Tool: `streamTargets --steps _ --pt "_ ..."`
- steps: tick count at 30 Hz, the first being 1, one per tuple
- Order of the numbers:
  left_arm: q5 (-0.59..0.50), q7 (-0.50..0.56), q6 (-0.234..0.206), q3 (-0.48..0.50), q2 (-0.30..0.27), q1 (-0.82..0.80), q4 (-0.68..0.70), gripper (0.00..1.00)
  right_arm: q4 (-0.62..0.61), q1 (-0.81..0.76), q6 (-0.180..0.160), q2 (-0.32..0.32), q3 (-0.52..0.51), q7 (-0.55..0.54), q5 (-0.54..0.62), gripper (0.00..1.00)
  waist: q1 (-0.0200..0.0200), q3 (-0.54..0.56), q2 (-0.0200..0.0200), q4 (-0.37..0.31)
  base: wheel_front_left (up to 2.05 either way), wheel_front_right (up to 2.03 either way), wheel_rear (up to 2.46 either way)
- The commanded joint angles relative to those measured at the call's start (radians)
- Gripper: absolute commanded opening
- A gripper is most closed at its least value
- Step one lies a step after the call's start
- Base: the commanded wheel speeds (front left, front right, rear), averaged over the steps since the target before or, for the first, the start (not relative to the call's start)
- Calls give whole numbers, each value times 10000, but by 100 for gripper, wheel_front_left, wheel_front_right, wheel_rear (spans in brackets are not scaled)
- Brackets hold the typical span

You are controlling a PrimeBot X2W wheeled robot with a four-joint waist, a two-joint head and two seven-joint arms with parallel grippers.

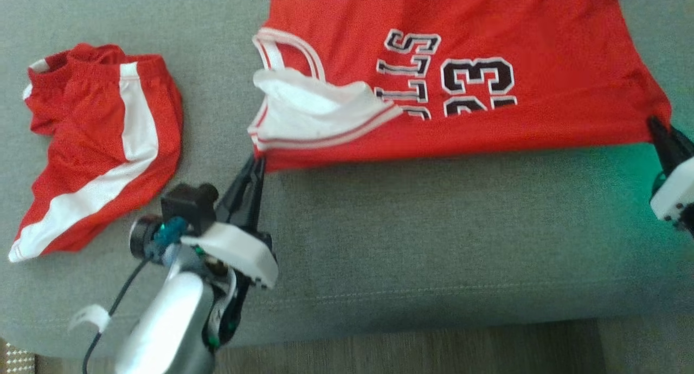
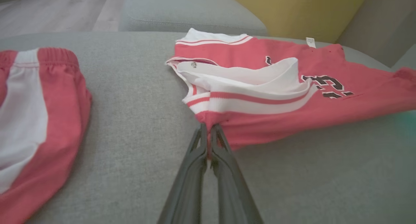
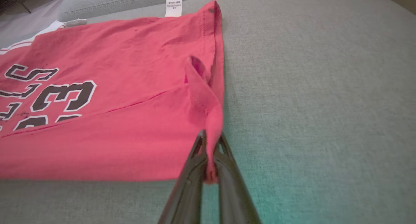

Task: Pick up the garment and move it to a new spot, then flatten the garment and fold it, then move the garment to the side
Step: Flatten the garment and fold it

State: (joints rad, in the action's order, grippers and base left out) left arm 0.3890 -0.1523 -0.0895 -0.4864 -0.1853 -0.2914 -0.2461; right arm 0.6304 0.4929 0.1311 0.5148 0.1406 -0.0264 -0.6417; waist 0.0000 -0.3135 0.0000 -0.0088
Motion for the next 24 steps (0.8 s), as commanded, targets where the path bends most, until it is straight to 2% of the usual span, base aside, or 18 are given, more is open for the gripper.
streamTargets --steps 1,8,15,16,17,18,19,20,21,24 --pt "-8 67 -72 257 -261 5 388 0 -265 -263 -4 400 94 -10 -77 0 0 58 0 9 0 0 0" --pt "124 1280 -429 -191 -534 1435 2107 0 -849 -1294 -4 966 1 -306 -570 0 0 194 0 48 0 0 0" --pt "243 1836 -784 -418 -626 2345 2634 0 -1352 -2478 -4 1052 -463 -837 -736 0 0 298 0 53 0 0 0" --pt "290 1895 -791 -430 -632 2410 2612 0 -1411 -2565 -4 1014 -539 -908 -716 14 0 322 0 40 0 0 0" --pt "343 1923 -806 -426 -617 2457 2591 0 -1473 -2628 -4 978 -617 -960 -675 43 0 348 0 26 0 0 0" --pt "392 1949 -855 -400 -594 2499 2550 0 -1514 -2675 -4 933 -724 -989 -614 100 0 373 0 9 0 0 0" --pt "411 1991 -913 -382 -586 2526 2508 29 -1550 -2687 -4 878 -870 -970 -522 100 0 394 0 -11 0 0 0" --pt "424 1996 -945 -371 -572 2529 2491 91 -1594 -2683 -4 822 -1022 -935 -397 100 0 409 0 -28 0 0 0" --pt "449 1993 -969 -352 -552 2525 2478 100 -1662 -2686 -4 772 -1142 -910 -251 100 0 423 0 -41 0 0 0" --pt "472 2071 -958 -339 -589 2414 2453 100 -1993 -2684 -4 639 -1680 -564 329 100 0 435 0 -55 0 0 0"
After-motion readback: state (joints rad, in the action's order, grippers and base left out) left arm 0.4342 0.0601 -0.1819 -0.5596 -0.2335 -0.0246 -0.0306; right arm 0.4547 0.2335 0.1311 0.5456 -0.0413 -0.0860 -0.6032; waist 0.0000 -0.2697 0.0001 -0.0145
